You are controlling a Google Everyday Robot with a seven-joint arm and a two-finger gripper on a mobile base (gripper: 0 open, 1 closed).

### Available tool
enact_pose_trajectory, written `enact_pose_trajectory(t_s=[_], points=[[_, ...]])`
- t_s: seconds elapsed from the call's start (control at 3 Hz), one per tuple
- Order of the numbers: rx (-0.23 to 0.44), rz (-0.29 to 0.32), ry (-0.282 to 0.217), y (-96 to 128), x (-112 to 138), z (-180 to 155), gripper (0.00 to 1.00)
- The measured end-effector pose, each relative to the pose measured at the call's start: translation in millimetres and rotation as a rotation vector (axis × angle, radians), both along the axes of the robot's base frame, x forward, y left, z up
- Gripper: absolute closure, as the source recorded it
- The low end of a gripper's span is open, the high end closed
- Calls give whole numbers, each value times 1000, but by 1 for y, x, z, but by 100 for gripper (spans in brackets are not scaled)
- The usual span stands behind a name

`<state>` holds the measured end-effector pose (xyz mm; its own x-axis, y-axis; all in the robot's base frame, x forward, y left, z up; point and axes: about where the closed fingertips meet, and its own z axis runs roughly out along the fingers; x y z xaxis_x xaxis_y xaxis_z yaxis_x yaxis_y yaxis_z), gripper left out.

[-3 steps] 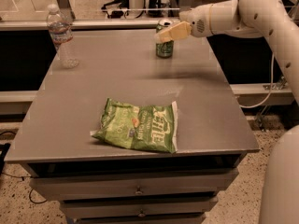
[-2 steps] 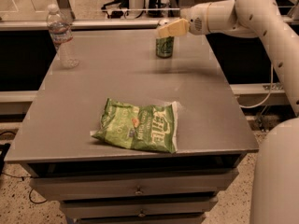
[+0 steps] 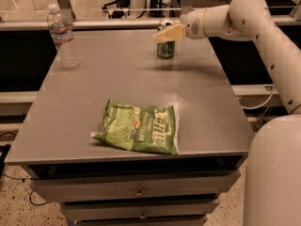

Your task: Pick green can

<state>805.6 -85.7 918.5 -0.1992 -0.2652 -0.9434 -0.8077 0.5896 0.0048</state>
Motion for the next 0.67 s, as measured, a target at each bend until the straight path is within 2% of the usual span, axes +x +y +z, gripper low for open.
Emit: enact_pose_trajectory(t_s=[0.33,0.67], points=[[-16,6,32,1,2,-22,23],[0,18,29,0,0,-25,46]])
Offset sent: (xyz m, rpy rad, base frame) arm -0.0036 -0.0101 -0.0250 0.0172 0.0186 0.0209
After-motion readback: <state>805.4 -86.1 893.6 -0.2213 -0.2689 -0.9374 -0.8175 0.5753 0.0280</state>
